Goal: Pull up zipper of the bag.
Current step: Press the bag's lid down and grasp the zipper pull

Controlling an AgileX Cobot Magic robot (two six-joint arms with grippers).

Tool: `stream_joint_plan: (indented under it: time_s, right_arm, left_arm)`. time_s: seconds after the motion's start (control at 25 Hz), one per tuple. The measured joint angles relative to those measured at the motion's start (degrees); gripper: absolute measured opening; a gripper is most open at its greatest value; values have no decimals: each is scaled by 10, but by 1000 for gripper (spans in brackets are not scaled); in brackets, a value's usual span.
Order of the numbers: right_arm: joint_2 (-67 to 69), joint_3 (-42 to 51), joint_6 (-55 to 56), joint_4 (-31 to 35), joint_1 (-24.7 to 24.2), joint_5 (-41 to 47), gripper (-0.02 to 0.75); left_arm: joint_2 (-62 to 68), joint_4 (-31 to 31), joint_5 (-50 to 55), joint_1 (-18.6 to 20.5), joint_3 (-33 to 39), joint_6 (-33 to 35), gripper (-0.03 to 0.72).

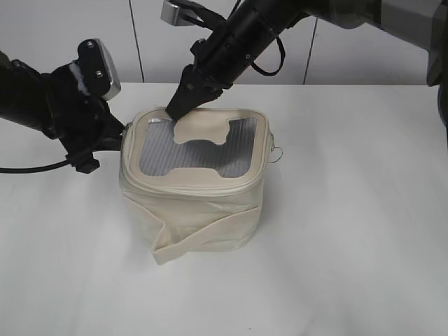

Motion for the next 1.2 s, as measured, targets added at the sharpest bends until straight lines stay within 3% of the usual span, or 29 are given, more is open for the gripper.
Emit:
stream_joint_plan:
  time_s: [0.08,0.16,0.44,0.64,0.76,1.04,1.2]
  right_arm:
    - [0,0,0,0,0,0,41]
    - [0,0,0,0,0,-1,41]
    - [0,0,0,0,0,-1,41]
    - [0,0,8,1,0,-2,41]
    - [0,0,16,4,1,-3,41]
    - [1,0,29,2,2,-5,41]
    - [1,0,35,3,2,-5,41]
  left_arm:
    - [1,7,1,-3,0,1,117]
    - [1,17,4,-4,0,1,38]
    - [-6,61,5,-5,-1,-20,31]
    - [-35,181,24,-6,-3,-170,14]
    - [-50,223,57,-6,-4,-229,7]
    - [-80,274,152,-5,-4,-346,-8]
    - [-89,275,180,-5,-4,-380,-8]
